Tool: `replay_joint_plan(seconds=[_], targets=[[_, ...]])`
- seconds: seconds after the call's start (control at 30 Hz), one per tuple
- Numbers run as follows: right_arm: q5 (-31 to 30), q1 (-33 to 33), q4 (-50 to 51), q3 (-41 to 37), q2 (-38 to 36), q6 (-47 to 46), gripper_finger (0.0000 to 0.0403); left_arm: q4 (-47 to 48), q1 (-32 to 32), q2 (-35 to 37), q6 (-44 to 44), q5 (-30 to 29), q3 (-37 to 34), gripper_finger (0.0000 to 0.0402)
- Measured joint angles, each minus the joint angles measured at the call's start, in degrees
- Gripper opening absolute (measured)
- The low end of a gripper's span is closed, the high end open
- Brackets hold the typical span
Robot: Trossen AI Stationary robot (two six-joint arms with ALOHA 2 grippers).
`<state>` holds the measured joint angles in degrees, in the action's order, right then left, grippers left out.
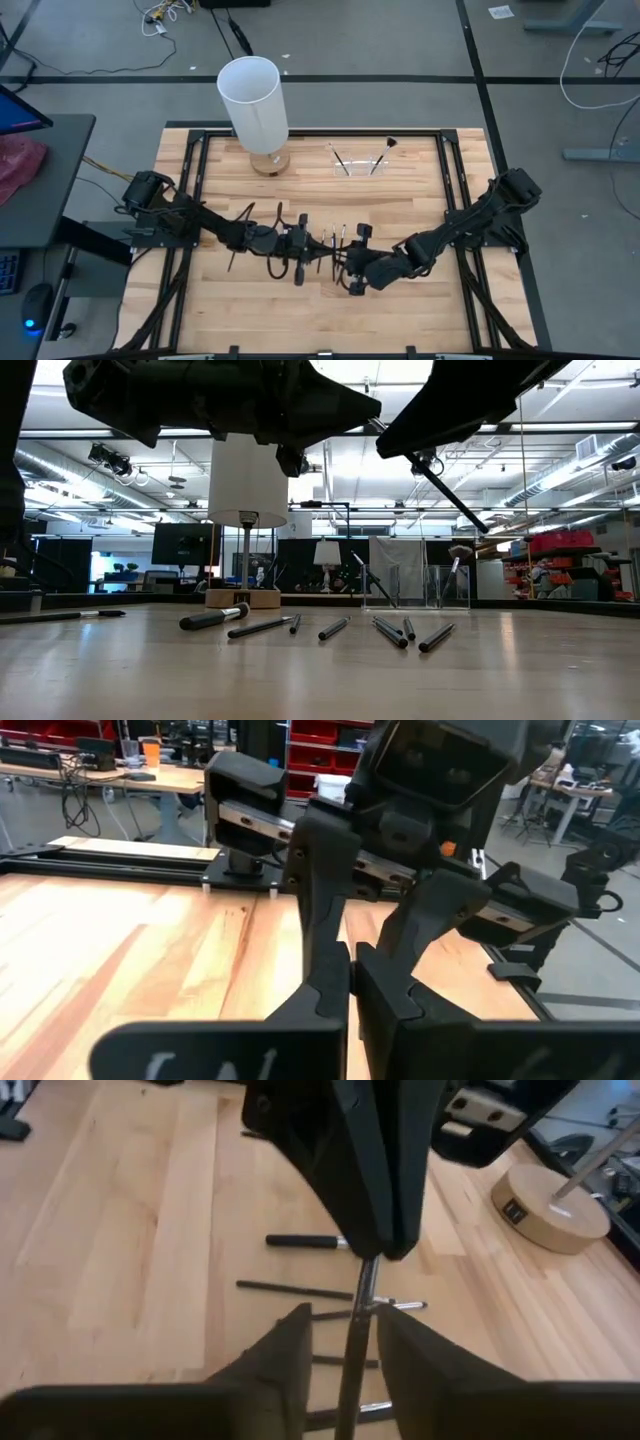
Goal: Sort items
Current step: Put the eyeshadow brush into the transparent organizer
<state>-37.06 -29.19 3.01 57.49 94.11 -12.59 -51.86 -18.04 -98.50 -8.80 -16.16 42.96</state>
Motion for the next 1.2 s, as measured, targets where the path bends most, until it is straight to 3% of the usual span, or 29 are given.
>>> replay_joint_plan(seconds=[0.23, 0.37, 0.47, 0.63, 0.7, 0.83, 0.93, 1.07, 1.2], targets=[[-0.37, 0.00, -0.31, 0.02, 0.00, 0.01, 0.0013, 0.15, -0.07, 0.00, 0.38, -0.66, 0.00, 0.0014], [-0.51, 0.04, 0.12, -0.06, 0.00, -1.61, 0.0020, 0.30, -0.07, 0.22, 3.73, -0.70, 0.00, 0.0039], [-4.04, 0.32, -0.60, -2.51, -0.02, -1.97, 0.0014, 2.13, -0.11, 2.64, 6.07, -1.31, -0.02, 0.0077], [-7.40, 3.14, -10.54, -10.79, -1.18, -3.27, 0.0010, 18.42, -0.13, 9.34, 7.41, -6.63, -0.06, 0.0137], [-7.32, 5.66, -18.21, -14.55, -2.30, -1.43, 0.0012, 22.41, -0.14, 10.91, 5.63, -9.33, -0.78, 0.0153], [-7.58, 13.19, -29.35, -18.29, -6.09, 6.64, 0.0012, 20.70, -0.17, 11.30, 3.90, -12.15, -5.67, 0.0168], [-6.84, 20.28, -30.45, -17.32, -8.34, 12.13, 0.0011, 16.89, -0.06, 11.19, 0.12, -12.41, -10.23, 0.0169], [-1.18, 30.60, -30.84, -15.06, -9.18, 20.35, 0.0011, 10.90, -0.76, 11.17, -4.24, -13.94, -15.26, 0.0169], [5.78, 41.49, -30.40, -14.97, -9.03, 20.65, 0.0011, 6.80, -2.37, 11.17, -5.59, -15.71, -17.84, 0.0169]])
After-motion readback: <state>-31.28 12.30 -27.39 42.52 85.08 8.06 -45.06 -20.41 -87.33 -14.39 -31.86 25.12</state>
